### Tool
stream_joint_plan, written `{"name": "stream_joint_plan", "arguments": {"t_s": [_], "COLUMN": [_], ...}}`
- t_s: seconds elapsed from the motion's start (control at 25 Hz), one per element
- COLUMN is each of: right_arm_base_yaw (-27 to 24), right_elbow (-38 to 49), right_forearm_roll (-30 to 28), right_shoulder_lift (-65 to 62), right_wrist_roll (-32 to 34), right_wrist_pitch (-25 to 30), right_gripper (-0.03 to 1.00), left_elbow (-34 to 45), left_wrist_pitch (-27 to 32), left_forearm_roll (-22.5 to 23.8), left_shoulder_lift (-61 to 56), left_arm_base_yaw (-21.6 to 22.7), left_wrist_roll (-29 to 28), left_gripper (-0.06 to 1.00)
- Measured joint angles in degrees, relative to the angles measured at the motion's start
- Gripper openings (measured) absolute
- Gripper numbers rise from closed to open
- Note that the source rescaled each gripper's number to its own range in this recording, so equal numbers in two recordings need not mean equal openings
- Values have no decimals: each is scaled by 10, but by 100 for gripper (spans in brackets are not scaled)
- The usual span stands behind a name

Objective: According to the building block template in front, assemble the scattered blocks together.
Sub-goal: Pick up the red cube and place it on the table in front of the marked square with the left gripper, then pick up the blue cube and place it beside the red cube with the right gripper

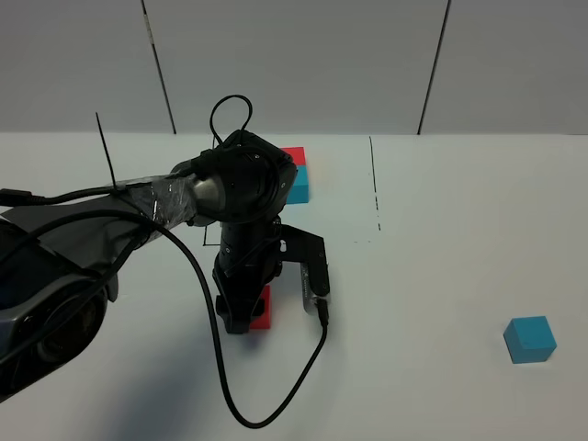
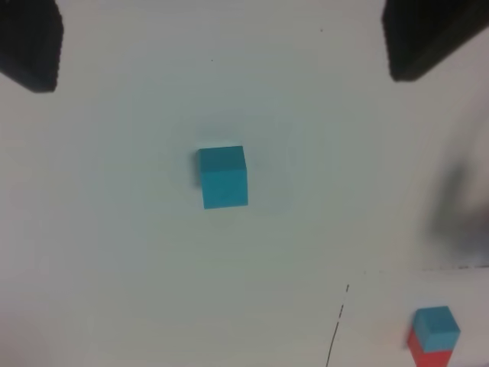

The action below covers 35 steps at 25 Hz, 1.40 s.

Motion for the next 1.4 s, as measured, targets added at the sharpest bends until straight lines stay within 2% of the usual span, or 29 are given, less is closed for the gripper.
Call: {"name": "stream_joint_plan", "arguments": {"t_s": [0.16,0.28,0.36,0.52,0.64,0.8,0.96,1.08,1.4], "right_arm_base_yaw": [0,0,0,0,0,0,0,0,0], "right_elbow": [0,0,0,0,0,0,0,0,0], "right_forearm_roll": [0,0,0,0,0,0,0,0,0], "right_shoulder_lift": [0,0,0,0,0,0,0,0,0], "right_wrist_roll": [0,0,1,1,1,1,0,0,0], "right_wrist_pitch": [0,0,0,0,0,0,0,0,0], "right_gripper": [69,69,69,69,69,69,69,69,69], "left_elbow": [0,0,0,0,0,0,0,5,85], "left_wrist_pitch": [-18,-25,-17,3,3,3,3,3,3], "left_forearm_roll": [9,12,15,14,-8,-45,-45,-45,-40], "left_shoulder_lift": [-2,-5,-10,-35,-68,-127,-168,-186,-263], "left_arm_base_yaw": [0,0,0,0,0,0,4,26,124], "left_wrist_roll": [-31,-38,-46,-76,-135,-182,-249,-314,-378], "left_gripper": [76,95,99,100,100,100,99,97,89]}}
